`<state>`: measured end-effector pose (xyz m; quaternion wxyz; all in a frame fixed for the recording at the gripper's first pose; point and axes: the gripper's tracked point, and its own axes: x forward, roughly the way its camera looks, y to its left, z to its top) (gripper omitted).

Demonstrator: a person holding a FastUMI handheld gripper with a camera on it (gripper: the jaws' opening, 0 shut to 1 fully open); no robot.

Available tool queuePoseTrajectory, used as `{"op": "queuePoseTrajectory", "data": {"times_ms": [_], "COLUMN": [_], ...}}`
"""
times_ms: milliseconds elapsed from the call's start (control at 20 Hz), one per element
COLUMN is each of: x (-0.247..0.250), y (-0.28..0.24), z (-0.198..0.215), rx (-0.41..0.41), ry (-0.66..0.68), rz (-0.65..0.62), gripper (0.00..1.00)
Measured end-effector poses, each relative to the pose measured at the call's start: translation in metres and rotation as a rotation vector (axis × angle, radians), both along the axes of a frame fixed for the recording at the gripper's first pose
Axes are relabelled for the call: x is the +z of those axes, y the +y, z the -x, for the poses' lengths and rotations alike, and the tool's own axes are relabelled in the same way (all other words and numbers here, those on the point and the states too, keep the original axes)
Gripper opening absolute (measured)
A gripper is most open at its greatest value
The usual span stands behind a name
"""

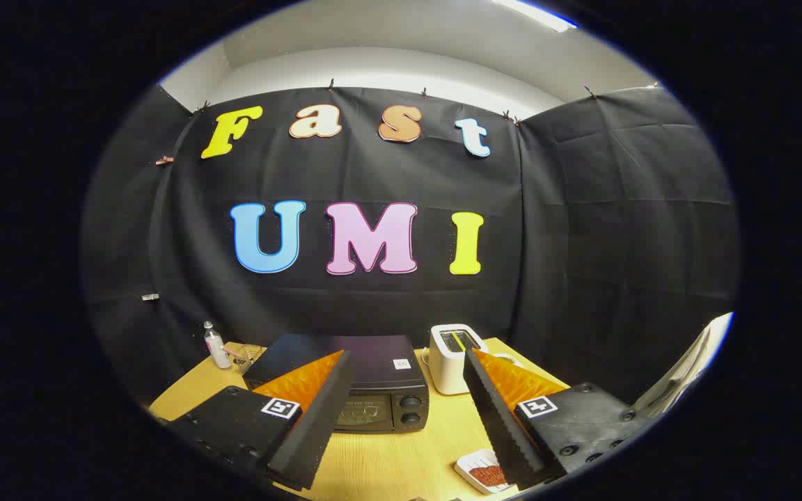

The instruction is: Open the toaster oven, put the food inside, and close the toaster oven door.

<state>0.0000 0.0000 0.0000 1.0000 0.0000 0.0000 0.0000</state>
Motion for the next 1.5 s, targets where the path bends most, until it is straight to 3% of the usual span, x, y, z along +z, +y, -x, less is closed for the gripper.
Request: {"op": "queuePoseTrajectory", "data": {"times_ms": [900,1500], "x": [-0.033,-0.069], "y": [0.021,0.087], "z": [-0.007,-0.069], "rx": [0.018,0.064], "ry": [0.087,0.156], "rz": [-0.045,-0.064], "gripper": [0.98,0.98]}}
